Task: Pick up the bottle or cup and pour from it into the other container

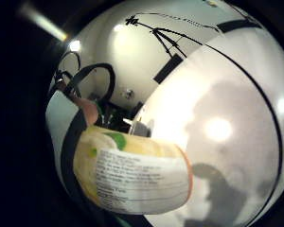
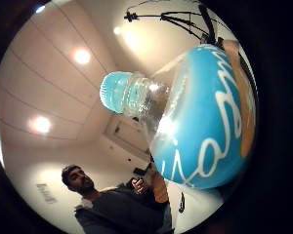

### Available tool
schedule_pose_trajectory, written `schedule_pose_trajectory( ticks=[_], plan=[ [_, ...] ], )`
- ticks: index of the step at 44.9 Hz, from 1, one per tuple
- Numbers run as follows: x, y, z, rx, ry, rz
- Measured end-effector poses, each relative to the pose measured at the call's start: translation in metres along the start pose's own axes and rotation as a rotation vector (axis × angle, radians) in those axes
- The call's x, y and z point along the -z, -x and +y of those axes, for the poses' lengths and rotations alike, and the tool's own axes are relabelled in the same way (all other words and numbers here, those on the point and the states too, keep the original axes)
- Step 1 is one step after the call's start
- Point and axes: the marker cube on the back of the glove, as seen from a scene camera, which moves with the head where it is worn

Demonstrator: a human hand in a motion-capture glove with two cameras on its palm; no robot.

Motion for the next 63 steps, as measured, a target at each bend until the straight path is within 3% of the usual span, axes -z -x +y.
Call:
schedule_pose_trajectory(
  ticks=[4, 9, 11, 17, 21, 26, 33, 38, 45, 63],
  plan=[
    [-0.013, 0.035, -0.022, -0.072, -0.098, 0.088],
    [-0.007, 0.062, -0.005, 0.009, 0.254, 0.204],
    [-0.013, 0.072, -0.007, 0.024, 0.303, 0.263],
    [-0.054, 0.092, -0.049, -0.037, 0.053, 0.498],
    [-0.073, 0.102, -0.062, -0.046, 0.143, 0.632],
    [-0.098, 0.103, -0.077, 0.061, 0.174, 0.784],
    [-0.131, 0.11, -0.078, -0.011, 0.298, 0.986],
    [-0.157, 0.105, -0.089, -0.019, 0.239, 1.192],
    [-0.178, 0.098, -0.096, 0.157, 0.491, 1.43],
    [-0.237, 0.078, -0.094, 0.409, 0.708, 1.867]
  ],
)
